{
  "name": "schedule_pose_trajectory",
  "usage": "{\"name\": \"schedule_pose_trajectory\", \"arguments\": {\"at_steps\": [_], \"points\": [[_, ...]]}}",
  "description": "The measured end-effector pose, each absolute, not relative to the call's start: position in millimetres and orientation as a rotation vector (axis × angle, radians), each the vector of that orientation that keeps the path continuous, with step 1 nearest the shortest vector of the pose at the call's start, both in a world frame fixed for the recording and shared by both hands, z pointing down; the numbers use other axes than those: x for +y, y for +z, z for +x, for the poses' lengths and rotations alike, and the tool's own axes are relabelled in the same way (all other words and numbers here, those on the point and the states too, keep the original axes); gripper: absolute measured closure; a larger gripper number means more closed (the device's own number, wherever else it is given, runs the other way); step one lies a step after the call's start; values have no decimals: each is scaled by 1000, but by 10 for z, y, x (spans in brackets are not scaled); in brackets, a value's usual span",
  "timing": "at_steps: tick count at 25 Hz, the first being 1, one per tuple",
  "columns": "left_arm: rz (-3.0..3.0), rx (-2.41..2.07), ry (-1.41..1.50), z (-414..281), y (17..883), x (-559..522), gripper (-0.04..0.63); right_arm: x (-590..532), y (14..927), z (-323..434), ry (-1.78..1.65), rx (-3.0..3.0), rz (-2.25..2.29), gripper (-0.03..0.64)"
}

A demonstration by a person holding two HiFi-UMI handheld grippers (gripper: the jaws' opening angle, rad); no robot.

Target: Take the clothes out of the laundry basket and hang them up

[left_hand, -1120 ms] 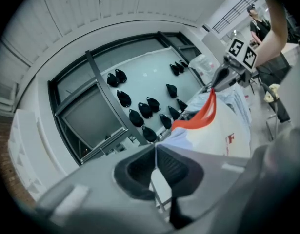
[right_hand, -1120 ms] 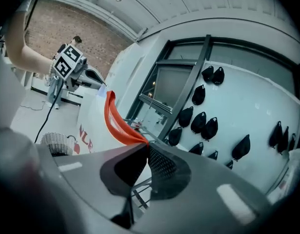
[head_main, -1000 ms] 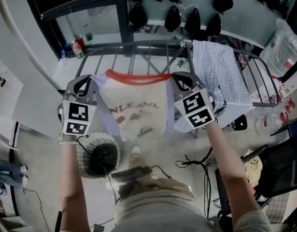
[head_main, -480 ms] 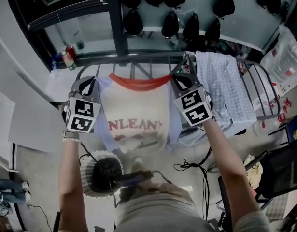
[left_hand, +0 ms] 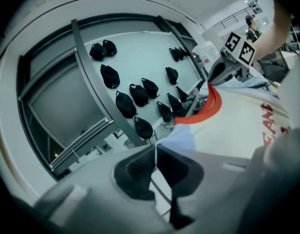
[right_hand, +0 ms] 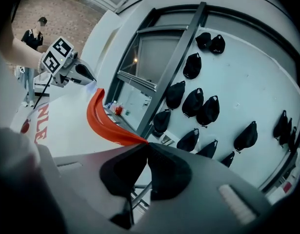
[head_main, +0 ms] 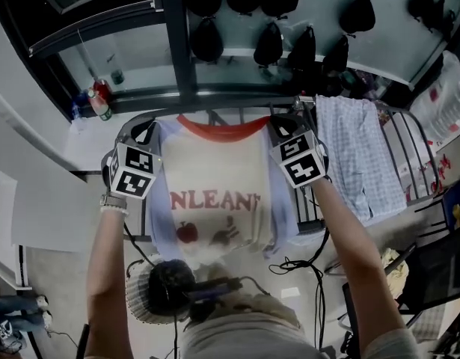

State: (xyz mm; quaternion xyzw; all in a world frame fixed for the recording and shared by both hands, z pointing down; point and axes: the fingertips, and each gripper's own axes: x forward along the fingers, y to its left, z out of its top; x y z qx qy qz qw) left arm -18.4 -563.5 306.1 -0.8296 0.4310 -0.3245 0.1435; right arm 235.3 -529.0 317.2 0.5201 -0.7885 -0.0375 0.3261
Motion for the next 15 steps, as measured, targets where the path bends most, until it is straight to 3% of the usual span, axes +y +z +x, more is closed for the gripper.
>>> {"name": "schedule_pose_trajectory", "arguments": {"at_steps": [15], "points": [[-2388, 1260, -953, -208, 3047, -6966, 595, -6648, 3222, 2346, -90, -1983, 1414, 607]]}}
